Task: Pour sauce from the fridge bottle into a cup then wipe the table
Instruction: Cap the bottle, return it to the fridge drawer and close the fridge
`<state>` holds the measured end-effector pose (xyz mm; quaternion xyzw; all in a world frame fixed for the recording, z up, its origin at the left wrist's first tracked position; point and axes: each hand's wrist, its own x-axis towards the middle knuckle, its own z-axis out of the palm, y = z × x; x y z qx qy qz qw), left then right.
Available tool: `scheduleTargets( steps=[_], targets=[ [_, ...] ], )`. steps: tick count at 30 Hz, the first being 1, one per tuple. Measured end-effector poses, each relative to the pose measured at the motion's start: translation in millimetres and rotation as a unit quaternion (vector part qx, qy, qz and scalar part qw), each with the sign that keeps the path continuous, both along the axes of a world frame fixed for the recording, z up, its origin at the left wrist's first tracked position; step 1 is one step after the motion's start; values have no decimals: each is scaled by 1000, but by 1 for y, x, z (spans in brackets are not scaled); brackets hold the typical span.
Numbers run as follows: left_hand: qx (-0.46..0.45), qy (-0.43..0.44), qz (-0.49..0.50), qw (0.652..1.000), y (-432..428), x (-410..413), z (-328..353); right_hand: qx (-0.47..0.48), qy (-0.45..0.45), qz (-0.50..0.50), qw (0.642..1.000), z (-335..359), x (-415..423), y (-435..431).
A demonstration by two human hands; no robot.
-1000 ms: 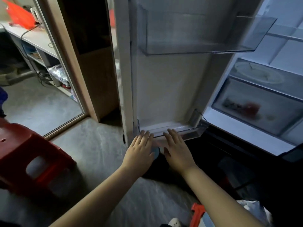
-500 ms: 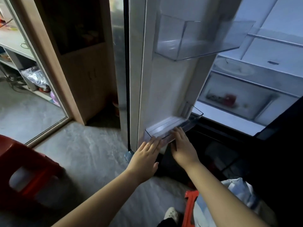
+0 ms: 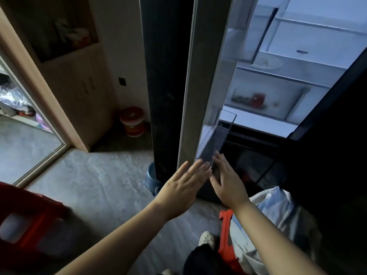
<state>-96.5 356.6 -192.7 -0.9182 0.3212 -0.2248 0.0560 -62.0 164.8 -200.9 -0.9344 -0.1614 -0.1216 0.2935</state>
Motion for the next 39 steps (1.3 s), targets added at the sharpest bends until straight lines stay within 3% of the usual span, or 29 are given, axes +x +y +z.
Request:
scheduleTargets(
  steps=[7, 13, 16, 19, 21, 24, 28, 32, 39],
  targets=[
    [-105, -76, 40, 991, 8, 2, 13, 41, -33, -97, 994, -4, -3, -14],
    [-125, -58, 41, 990, -7, 14, 36, 34, -47, -126, 990, -3, -5, -48],
    [-121, -42, 17, 992, -21, 17, 40, 80, -31, -187, 979, 6, -14, -54],
    [-124, -41, -18, 991, -35, 17, 41, 136, -121, -200, 963, 24, -35, -48],
    [-120, -43, -38, 991, -44, 18, 41, 110, -202, -165, 959, 30, -45, -48],
    [-119, -53, -75, 989, -60, 22, 42, 54, -246, -121, 960, 34, -47, -54],
    [-132, -72, -150, 977, -76, 27, 48, 13, -240, -99, 966, 39, -37, -65],
    [-172, -41, -105, 979, -86, 44, 60, 2, -209, -137, 968, 41, -28, -86],
    [-114, 34, -119, 986, -122, 86, 76, 16, -173, -197, 965, 48, -13, -124]
  ],
)
